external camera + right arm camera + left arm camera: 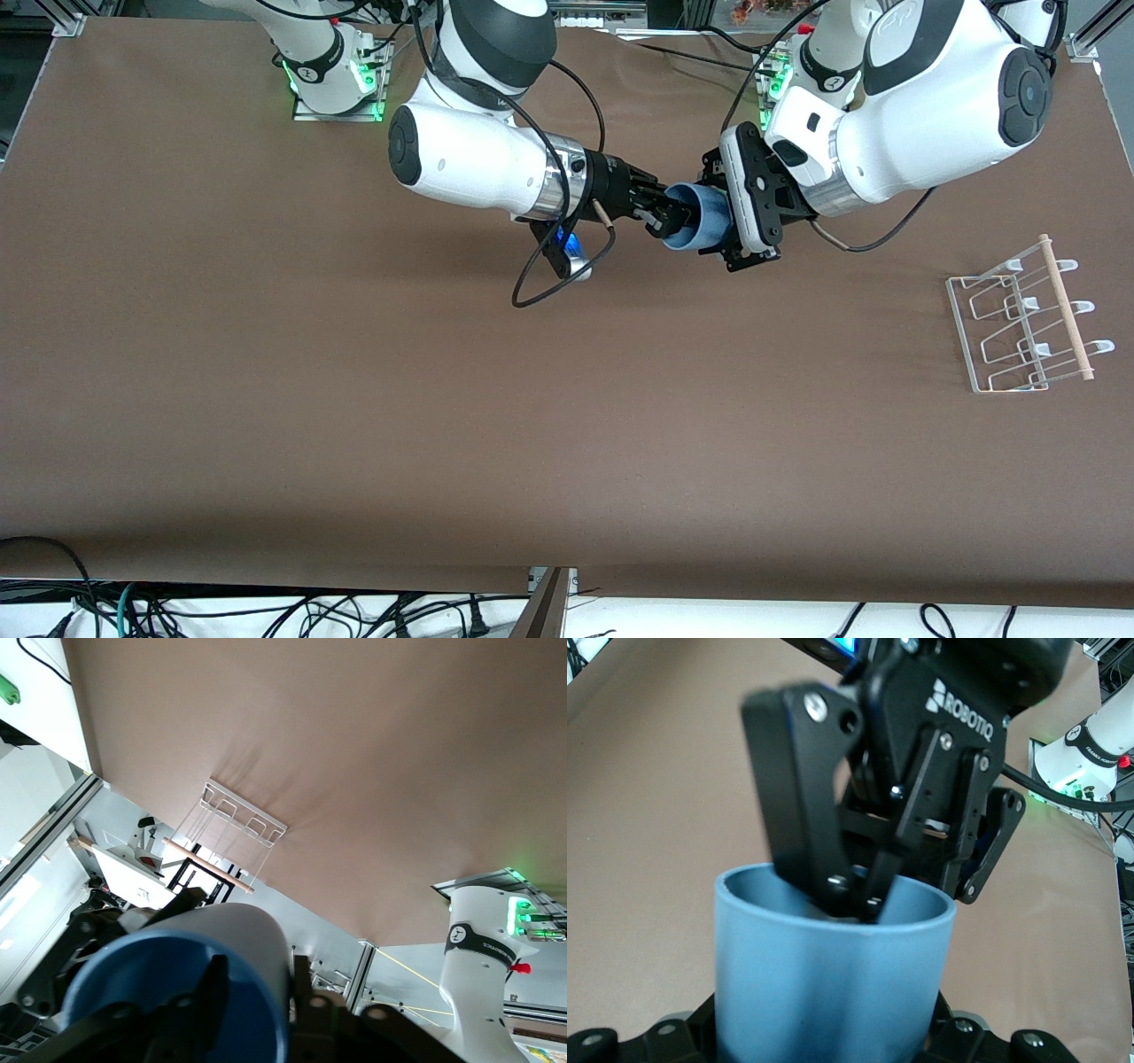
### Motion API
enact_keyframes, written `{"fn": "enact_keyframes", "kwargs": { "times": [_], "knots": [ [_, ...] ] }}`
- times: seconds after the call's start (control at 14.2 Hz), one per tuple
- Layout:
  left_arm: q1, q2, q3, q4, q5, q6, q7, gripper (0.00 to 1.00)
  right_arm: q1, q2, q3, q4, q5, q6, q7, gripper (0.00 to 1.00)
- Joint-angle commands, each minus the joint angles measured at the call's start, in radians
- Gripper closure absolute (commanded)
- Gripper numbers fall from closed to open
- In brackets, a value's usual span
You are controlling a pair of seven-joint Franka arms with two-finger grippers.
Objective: Transfer cup to left arm and place on rack
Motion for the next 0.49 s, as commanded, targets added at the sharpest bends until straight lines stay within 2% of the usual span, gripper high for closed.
{"fn": "enact_keyframes", "kwargs": {
  "times": [0.0, 0.28, 0.42],
  "knots": [
    [0.013, 0.0, 0.003, -0.006, -0.005, -0.012, 0.024, 1.0, -0.024, -0.001, 0.005, 0.041, 0.03, -0.028, -0.002, 0.02],
    [0.013, -0.003, 0.009, -0.004, 0.002, -0.023, 0.02, 1.0, -0.113, -0.02, 0.0, 0.041, 0.027, -0.164, 0.001, 0.01],
    [0.026, -0.003, 0.017, 0.0, 0.051, -0.067, 0.008, 1.0, -0.182, -0.034, -0.004, 0.039, 0.021, -0.245, -0.002, 0.01]
  ]
}}
